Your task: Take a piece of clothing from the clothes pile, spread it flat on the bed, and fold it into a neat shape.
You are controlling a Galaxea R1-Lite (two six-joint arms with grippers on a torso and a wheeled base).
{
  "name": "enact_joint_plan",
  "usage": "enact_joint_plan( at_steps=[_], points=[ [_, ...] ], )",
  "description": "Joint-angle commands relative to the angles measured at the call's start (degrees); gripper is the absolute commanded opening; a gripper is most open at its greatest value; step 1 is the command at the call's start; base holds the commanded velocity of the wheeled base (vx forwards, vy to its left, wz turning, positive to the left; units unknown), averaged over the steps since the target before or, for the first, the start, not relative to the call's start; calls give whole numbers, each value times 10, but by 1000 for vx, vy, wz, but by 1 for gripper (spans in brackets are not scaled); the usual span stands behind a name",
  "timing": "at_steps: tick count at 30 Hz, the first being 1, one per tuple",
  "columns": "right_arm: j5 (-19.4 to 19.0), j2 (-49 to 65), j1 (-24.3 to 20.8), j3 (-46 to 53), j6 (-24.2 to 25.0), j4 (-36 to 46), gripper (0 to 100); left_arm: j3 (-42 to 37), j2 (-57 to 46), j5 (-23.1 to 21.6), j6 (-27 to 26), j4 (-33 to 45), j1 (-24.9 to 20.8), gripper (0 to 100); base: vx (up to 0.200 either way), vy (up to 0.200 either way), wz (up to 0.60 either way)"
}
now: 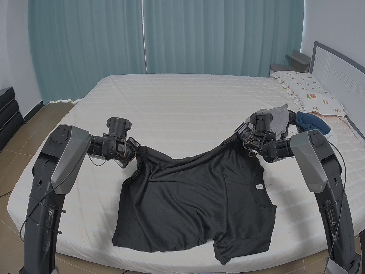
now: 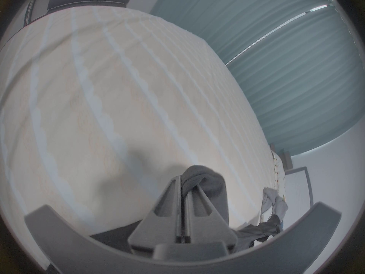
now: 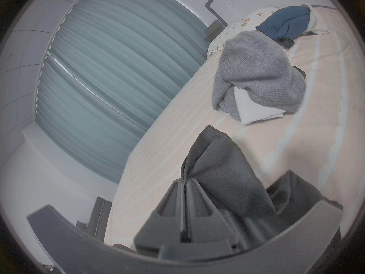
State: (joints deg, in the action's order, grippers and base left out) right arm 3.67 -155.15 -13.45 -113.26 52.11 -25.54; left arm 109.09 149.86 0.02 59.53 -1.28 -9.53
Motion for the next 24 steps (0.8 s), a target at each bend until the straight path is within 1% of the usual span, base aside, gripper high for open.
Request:
enact_joint_plan(
  at_steps=[1, 5, 10, 12, 14, 16, 17, 19, 20, 24],
  points=[
    [0, 6, 4, -1, -1, -25, 0, 27, -11, 2, 11, -2, 21, 0, 0, 0, 0],
    [1, 6, 5, -6, -3, -55, 0, 55, -9, 2, 33, -6, 34, 0, 0, 0, 0],
    [0, 0, 9, -13, -9, -94, 0, 55, -3, 11, 34, -36, 37, 0, 0, 0, 0],
    [-1, -9, 9, -13, -33, -126, 0, 54, 6, 28, 33, -44, 37, 0, 0, 0, 0],
    [-1, -24, 9, -13, -54, -140, 0, 55, 13, 29, 33, -45, 37, 0, 0, 0, 0],
    [-1, -31, 10, -13, -61, -142, 0, 55, 15, 29, 33, -45, 36, 0, 0, 0, 0],
    [-2, -39, 9, -13, -64, -141, 100, 55, 16, 29, 33, -45, 36, 0, 0, 0, 0],
    [-1, -45, 8, -13, -64, -140, 100, 55, 18, 29, 31, -45, 36, 0, 0, 0, 0],
    [-2, -48, 6, -13, -65, -140, 100, 55, 18, 28, 31, -45, 36, 100, 0, 0, 0],
    [1, -48, 3, -13, -71, -133, 100, 55, 17, 28, 33, -43, 36, 100, 0, 0, 0]
  ],
)
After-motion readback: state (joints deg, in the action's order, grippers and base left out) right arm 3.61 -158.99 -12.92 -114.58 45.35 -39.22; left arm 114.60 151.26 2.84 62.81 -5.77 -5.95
